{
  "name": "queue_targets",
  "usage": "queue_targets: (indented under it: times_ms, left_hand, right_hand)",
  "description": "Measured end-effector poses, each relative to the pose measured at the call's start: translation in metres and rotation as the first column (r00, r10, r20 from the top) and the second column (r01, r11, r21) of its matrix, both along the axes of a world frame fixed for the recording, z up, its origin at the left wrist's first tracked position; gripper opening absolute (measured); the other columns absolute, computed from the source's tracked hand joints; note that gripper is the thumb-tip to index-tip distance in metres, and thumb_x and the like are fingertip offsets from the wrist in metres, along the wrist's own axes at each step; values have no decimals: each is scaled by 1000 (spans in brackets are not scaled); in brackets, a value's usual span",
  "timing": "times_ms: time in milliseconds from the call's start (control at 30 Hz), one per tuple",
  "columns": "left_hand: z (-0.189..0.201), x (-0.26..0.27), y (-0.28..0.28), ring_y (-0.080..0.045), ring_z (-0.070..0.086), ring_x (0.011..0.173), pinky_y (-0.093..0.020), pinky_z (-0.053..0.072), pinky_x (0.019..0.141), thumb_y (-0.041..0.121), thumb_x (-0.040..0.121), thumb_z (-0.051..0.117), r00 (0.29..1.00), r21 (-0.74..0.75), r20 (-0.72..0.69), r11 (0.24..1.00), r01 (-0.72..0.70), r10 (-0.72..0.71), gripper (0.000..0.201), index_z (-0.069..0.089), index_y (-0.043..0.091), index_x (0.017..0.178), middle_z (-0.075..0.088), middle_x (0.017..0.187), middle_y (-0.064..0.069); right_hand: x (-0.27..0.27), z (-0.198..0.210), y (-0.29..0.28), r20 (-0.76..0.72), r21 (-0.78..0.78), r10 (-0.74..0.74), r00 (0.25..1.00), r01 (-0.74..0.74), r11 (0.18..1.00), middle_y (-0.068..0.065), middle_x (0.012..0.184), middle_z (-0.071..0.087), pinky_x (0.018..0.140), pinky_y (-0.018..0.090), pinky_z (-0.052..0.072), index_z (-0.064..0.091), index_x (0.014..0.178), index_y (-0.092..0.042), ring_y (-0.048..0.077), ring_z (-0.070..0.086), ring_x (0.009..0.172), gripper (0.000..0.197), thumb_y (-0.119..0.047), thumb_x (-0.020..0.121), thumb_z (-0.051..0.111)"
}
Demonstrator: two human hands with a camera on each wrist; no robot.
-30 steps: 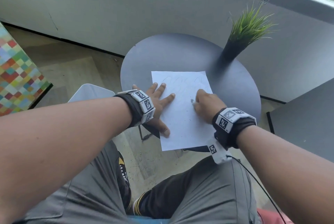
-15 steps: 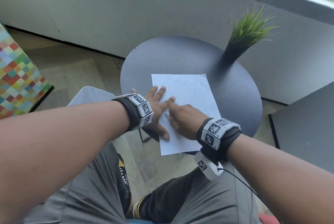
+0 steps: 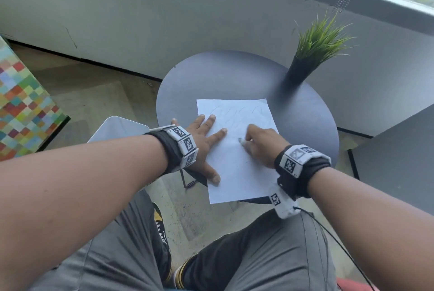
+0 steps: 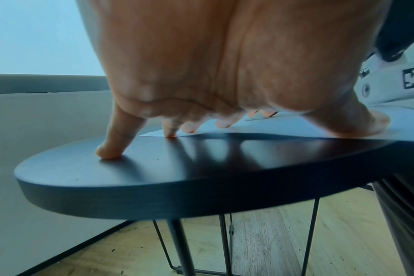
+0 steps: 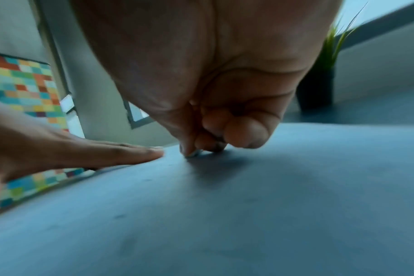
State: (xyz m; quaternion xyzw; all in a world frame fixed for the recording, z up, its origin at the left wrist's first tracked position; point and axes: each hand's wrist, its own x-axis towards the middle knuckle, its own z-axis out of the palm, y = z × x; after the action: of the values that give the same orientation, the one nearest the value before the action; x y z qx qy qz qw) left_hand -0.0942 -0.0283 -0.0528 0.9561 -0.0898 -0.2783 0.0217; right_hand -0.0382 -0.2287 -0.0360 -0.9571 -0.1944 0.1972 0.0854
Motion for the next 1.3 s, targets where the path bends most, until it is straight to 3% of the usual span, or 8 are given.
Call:
queue_targets:
  times_ms: [233,333,567,733,900,1100,1233,1300]
  left_hand:
    - [-3,-11,19,-20,-13,151,-62,8,116,98,59,43,993,-23,114,1000,-10,13,128,-9,32,155,-17,164,6]
    - [-4,-13,17,-20,-15,151,-68,4,114,97,62,41,993,-29,118,999,-28,31,122,-9,35,155,-19,163,8]
    - [-8,-9,21,-22,-16,150,-73,12,108,103,44,43,994,-5,109,1000,15,-15,140,-13,36,153,-21,162,6]
    - [-8,-8,20,-24,-13,150,-75,14,106,103,43,45,995,-8,100,1000,20,-19,142,-12,35,154,-21,162,7]
    - [-4,-8,18,-32,-12,150,-80,16,102,101,47,47,996,-9,72,998,59,-59,141,-6,30,156,-23,161,15]
    - [1,-6,15,-31,-14,150,-80,17,100,97,53,52,998,12,31,999,52,-53,140,-14,27,156,-23,161,15]
    - [3,-6,14,-33,-15,150,-81,17,98,96,52,54,999,5,14,999,48,-48,141,-11,27,156,-23,161,13]
    - [4,-5,13,-33,-15,150,-80,17,99,96,51,53,999,9,13,999,49,-49,141,-12,28,156,-24,161,13]
  right_hand:
    - [-1,-2,-37,-31,16,-88,996,89,996,8,85,62,73,37,51,46,92,-19,30,58,80,27,-45,96,46]
    - [-4,3,-33,-60,-8,-51,997,50,999,3,89,63,72,35,51,45,94,-23,23,59,80,26,-49,95,47]
    - [-11,11,24,-10,97,132,991,-130,987,-3,91,61,70,30,38,54,99,-23,19,53,85,21,-43,94,54]
    - [2,0,47,89,111,-36,995,26,993,10,99,64,76,34,44,52,102,-16,31,57,95,22,-36,96,51]
    - [-25,-6,50,18,58,271,962,-271,961,10,97,65,73,35,44,50,102,-18,32,60,89,22,-39,98,46]
    - [-2,-4,42,71,56,-11,997,7,998,11,98,64,76,35,45,50,102,-16,32,58,94,24,-39,96,47]
    - [-33,-5,55,-11,73,268,963,-267,961,12,111,64,77,34,43,48,121,-15,34,59,100,30,-34,98,45]
    - [-26,-3,54,-8,56,240,971,-239,969,10,110,65,75,33,42,51,115,-16,31,59,99,26,-36,97,47]
